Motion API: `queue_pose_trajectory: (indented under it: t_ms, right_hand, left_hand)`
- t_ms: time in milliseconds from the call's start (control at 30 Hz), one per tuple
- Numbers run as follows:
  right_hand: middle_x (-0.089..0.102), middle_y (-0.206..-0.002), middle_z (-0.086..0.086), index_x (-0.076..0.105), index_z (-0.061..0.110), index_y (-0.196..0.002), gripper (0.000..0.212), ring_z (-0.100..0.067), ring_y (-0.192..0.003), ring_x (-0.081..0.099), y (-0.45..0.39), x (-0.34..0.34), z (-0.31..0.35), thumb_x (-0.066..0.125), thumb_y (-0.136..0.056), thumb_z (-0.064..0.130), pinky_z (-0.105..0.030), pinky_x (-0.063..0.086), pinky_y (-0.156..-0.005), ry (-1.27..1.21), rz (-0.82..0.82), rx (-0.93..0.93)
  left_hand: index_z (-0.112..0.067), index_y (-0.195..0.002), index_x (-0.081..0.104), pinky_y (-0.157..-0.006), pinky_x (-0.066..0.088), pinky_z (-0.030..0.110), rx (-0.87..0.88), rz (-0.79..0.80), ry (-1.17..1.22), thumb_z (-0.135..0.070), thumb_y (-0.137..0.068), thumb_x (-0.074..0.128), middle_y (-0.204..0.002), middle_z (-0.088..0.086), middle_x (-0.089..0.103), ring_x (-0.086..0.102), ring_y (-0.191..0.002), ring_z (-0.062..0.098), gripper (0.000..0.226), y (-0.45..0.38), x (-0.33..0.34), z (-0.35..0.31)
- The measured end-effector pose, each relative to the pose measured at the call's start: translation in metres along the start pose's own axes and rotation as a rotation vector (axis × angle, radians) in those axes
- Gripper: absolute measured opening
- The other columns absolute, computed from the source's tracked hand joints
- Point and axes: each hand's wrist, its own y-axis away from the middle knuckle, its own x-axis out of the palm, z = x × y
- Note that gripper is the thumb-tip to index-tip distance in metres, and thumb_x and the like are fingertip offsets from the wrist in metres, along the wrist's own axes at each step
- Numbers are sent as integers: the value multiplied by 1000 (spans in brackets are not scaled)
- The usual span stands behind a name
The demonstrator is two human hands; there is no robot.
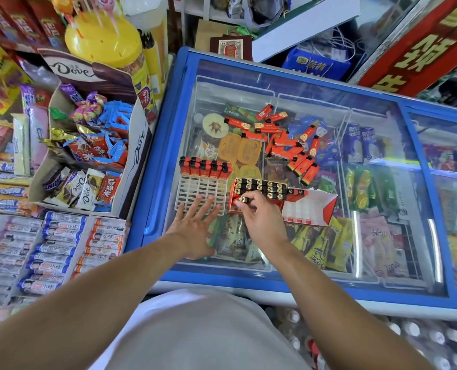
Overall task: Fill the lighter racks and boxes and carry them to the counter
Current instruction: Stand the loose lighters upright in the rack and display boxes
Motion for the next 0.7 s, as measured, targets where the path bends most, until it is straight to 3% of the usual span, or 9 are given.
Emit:
queue_pose_trajectory:
  t_ms: [167, 367, 567, 700]
  right_hand:
    - [72, -96, 7, 56, 21, -129, 35, -7, -73, 64, 4, -6, -1, 53, -101, 43, -23, 44, -60, 103, -5, -60]
    - [72, -88, 15, 64, 28, -104, 13, -5, -68, 64, 0, -5, -4, 58, -100, 39, -27, 49, -56, 176, -112, -120]
    - [71, -89, 18, 69, 27, -100, 10, -1, -63, 57, -6, -13, 3, 63, -98, 34, -20, 44, -54, 78, -199, -89]
    - [69, -97, 16, 68, 27, -104, 9, 0, -82, 63, -34, -30, -5, 63, -97, 23, -24, 54, -70, -64, -233, 2]
  left_hand:
    - [-31, -152, -31, -122, -13, 60, 2, 7, 10, -73, -81, 62, -153, -2, -47, -42, -142, 25, 125, -3, 4, 2]
    - [-33, -149, -34, -121, -15, 60, 6, 9, 25, -73, -80, 63, -153, -3, -49, -43, -141, 25, 126, -4, 5, 3]
    - [-31, -153, -28, -121, -15, 57, 2, -17, 42, -67, -86, 61, -154, -2, -45, -39, -144, 26, 118, 0, 0, 0]
    - [-27, -155, -25, -124, -13, 50, 26, -186, 198, -51, -93, 59, -165, -1, -28, -30, -150, 23, 107, 5, -4, -12]
